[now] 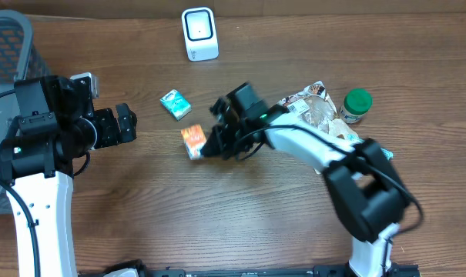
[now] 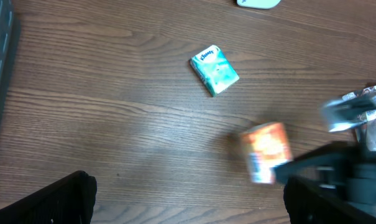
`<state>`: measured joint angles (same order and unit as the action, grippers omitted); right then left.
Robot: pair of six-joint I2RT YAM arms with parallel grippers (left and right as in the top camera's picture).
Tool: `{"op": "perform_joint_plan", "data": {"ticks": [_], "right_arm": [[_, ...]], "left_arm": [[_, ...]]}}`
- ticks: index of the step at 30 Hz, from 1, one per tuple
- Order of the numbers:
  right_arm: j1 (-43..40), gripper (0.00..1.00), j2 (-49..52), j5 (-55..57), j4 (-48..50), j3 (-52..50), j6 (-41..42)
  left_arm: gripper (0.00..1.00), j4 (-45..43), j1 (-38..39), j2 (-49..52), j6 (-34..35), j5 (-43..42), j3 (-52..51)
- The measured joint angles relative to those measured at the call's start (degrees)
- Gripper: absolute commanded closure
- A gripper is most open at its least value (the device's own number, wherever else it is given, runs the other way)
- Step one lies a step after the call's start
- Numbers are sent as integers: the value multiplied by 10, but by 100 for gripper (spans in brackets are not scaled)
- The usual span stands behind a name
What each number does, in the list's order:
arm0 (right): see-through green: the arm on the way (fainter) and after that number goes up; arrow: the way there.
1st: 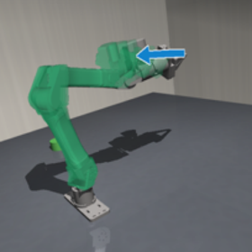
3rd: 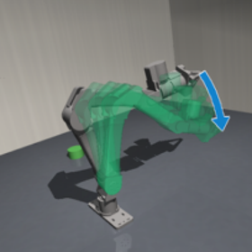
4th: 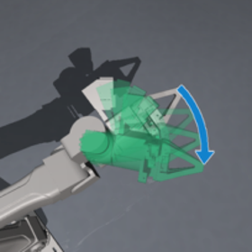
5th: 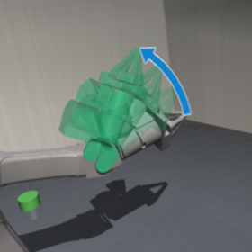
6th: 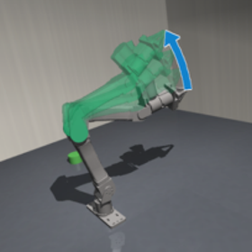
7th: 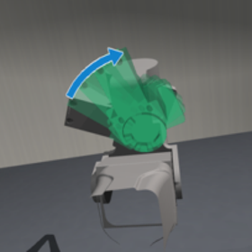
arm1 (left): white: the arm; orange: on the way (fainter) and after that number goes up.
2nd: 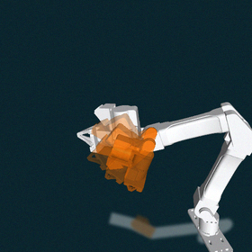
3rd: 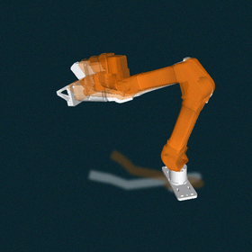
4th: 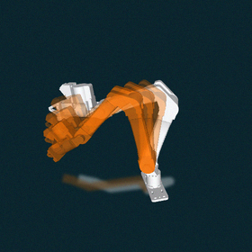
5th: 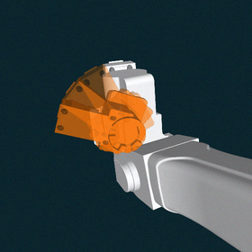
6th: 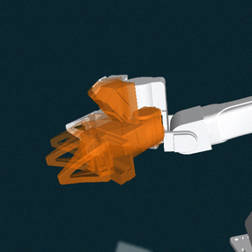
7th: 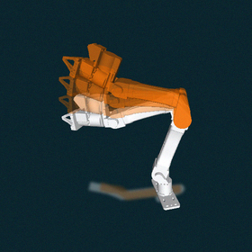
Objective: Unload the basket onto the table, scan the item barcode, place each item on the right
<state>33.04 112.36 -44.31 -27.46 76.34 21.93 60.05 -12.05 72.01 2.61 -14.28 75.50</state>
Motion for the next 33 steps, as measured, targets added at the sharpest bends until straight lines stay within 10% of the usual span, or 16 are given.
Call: {"op": "perform_joint_plan", "data": {"ticks": [15,33], "right_arm": [[-150,96,-102,-391,134,1,117],[-216,96,-102,-437,139,1,228]], "left_arm": [[0,0,0,0,0,0,0],[0,0,0,0,0,0,0]]}}
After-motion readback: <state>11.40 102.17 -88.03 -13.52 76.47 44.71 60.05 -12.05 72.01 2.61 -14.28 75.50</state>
